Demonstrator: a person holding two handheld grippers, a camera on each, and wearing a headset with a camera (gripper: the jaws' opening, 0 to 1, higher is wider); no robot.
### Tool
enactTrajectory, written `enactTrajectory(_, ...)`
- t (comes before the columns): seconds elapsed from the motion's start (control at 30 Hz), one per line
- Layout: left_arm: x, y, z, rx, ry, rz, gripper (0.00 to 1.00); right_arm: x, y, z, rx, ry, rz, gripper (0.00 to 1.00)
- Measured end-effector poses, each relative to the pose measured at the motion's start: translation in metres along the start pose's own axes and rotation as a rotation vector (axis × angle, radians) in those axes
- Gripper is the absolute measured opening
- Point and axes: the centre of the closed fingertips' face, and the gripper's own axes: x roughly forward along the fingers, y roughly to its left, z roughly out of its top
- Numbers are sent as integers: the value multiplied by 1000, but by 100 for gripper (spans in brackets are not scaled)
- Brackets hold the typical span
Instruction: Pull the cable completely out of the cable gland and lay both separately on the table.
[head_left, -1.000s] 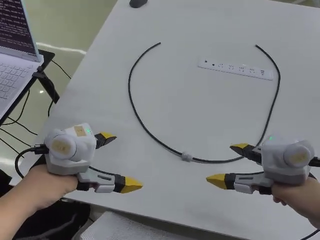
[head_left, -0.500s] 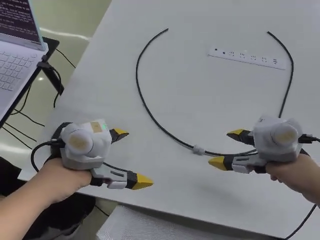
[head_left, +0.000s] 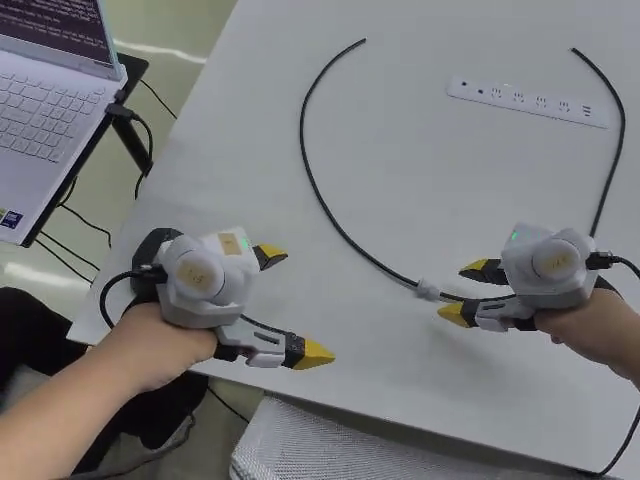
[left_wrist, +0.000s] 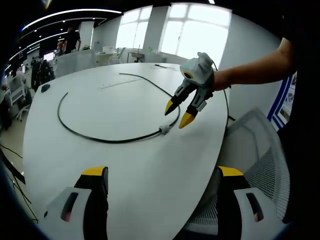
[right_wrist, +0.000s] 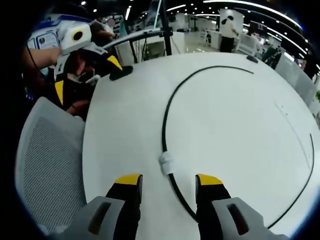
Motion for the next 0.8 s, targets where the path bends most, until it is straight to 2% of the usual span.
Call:
enactTrajectory(0.3, -1, -1, -7, -3, 17, -9, 87, 14, -3, 2, -26, 21, 6, 31)
enactTrajectory(0.47, -1, 4, -8, -16, 13, -1, 87, 20, 0, 6, -48, 31, 16, 24)
enactTrajectory(0.57, -1, 4, -10, -3, 28, -8, 87, 22, 1, 7, -57, 36, 26, 20)
enactTrajectory(0.8, 2, 7, -7, -7, 29, -19, 85, 25, 2, 5, -88, 51, 44, 9)
